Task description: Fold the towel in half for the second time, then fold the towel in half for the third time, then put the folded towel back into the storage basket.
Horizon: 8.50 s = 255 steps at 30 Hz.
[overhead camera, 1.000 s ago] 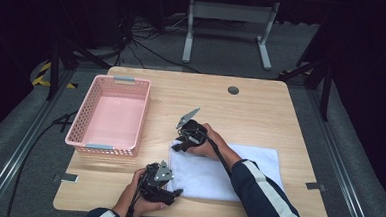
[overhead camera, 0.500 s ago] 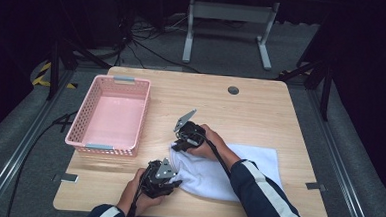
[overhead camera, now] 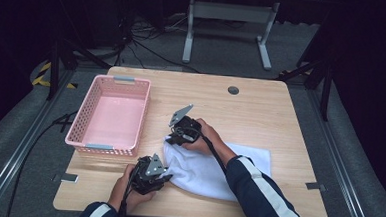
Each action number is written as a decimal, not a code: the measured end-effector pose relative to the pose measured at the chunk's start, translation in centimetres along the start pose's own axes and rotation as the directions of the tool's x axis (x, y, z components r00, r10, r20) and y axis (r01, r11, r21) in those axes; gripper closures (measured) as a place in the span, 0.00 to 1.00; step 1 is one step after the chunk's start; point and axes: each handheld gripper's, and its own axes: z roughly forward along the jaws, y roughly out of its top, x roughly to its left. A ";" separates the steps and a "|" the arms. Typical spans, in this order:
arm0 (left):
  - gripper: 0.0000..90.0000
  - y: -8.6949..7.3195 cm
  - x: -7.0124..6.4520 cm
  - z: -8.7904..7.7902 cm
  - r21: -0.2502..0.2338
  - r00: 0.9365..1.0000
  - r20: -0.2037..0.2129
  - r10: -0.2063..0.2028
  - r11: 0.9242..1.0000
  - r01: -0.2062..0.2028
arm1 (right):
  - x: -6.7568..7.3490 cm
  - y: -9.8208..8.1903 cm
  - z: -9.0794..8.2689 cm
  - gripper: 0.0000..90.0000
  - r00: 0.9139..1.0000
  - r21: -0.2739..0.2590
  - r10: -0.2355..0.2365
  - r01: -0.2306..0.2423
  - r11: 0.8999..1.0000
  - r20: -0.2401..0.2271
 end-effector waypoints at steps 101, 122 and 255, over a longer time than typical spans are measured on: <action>0.63 10.2 -7.6 9.5 -0.058 0.913 0.289 0.287 0.957 -0.283 | 4.8 -27.5 -19.8 0.66 0.891 -0.101 0.340 -0.325 0.940 0.302; 0.19 9.0 -7.9 9.7 -0.037 0.934 0.241 0.263 0.965 -0.261 | 0.6 -26.4 -19.8 0.26 0.826 -0.222 0.446 -0.390 0.893 0.343; 0.23 -3.9 12.7 -14.9 -0.256 0.895 -0.377 -0.241 0.955 0.149 | 0.8 10.6 -3.4 0.43 0.988 -0.257 0.054 -0.015 0.966 0.145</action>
